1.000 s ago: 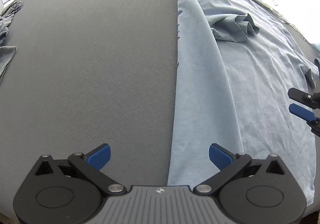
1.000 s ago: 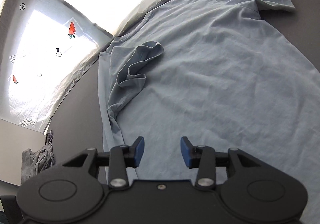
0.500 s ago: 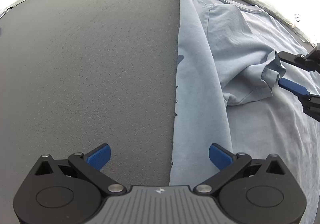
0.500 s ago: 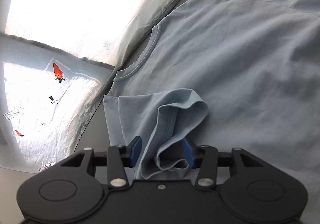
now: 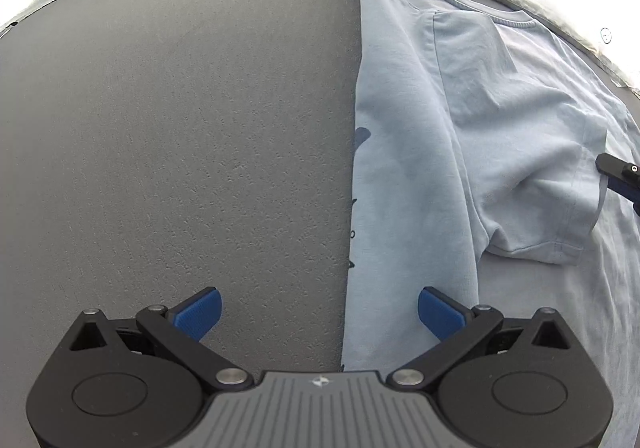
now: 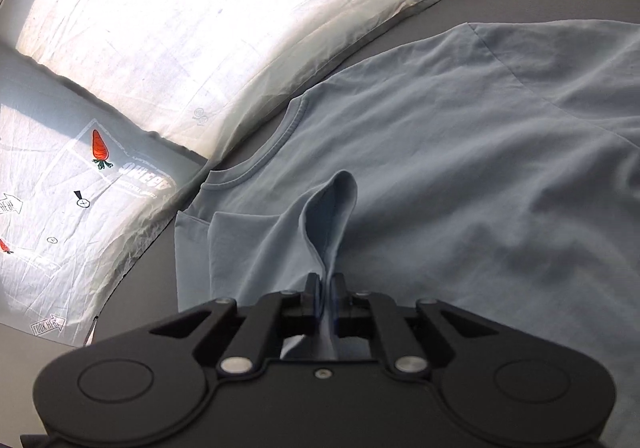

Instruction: Fold clothes

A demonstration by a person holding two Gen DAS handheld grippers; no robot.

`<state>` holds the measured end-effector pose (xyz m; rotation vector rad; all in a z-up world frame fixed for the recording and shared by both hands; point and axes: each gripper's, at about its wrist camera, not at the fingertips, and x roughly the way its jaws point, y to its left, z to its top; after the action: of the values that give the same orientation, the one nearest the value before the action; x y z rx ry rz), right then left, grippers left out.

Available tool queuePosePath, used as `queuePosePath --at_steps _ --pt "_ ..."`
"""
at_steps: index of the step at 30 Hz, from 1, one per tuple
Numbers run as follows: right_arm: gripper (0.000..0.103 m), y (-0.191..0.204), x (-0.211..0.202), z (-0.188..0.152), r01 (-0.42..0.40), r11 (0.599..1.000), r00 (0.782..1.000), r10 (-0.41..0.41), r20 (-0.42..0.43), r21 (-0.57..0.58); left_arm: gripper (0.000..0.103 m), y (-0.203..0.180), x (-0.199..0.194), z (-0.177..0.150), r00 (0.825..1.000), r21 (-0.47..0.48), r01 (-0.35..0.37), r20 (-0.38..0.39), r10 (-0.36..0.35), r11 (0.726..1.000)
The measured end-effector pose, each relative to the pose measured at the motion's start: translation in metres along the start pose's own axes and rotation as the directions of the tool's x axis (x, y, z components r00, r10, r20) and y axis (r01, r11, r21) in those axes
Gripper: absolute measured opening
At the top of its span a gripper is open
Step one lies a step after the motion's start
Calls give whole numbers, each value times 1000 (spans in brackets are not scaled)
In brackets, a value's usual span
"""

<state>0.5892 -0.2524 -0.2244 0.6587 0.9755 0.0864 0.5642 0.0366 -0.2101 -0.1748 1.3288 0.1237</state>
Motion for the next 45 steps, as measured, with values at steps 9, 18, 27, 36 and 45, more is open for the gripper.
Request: queuePosePath --at_steps 9,18,27,36,45 --pt "47 -19 -17 -32 -84 996 995 85 -46 25 103 -6 3 -4 1000 7 -21 -5 21 1000" --pt "4 13 -9 -51 -28 985 997 15 -78 -168 103 -6 3 -5 1000 9 -23 -3 23 1000" --pt "6 1 -22 -51 70 980 994 -85 -73 -187 103 -7 5 -4 999 27 -40 2 40 999" --pt "38 1 -6 0 151 969 988 -143 59 -196 103 -9 7 14 998 42 -67 18 66 997" --pt "17 -1 28 31 141 973 990 -137 35 -182 103 -22 12 42 997 67 -75 29 73 995"
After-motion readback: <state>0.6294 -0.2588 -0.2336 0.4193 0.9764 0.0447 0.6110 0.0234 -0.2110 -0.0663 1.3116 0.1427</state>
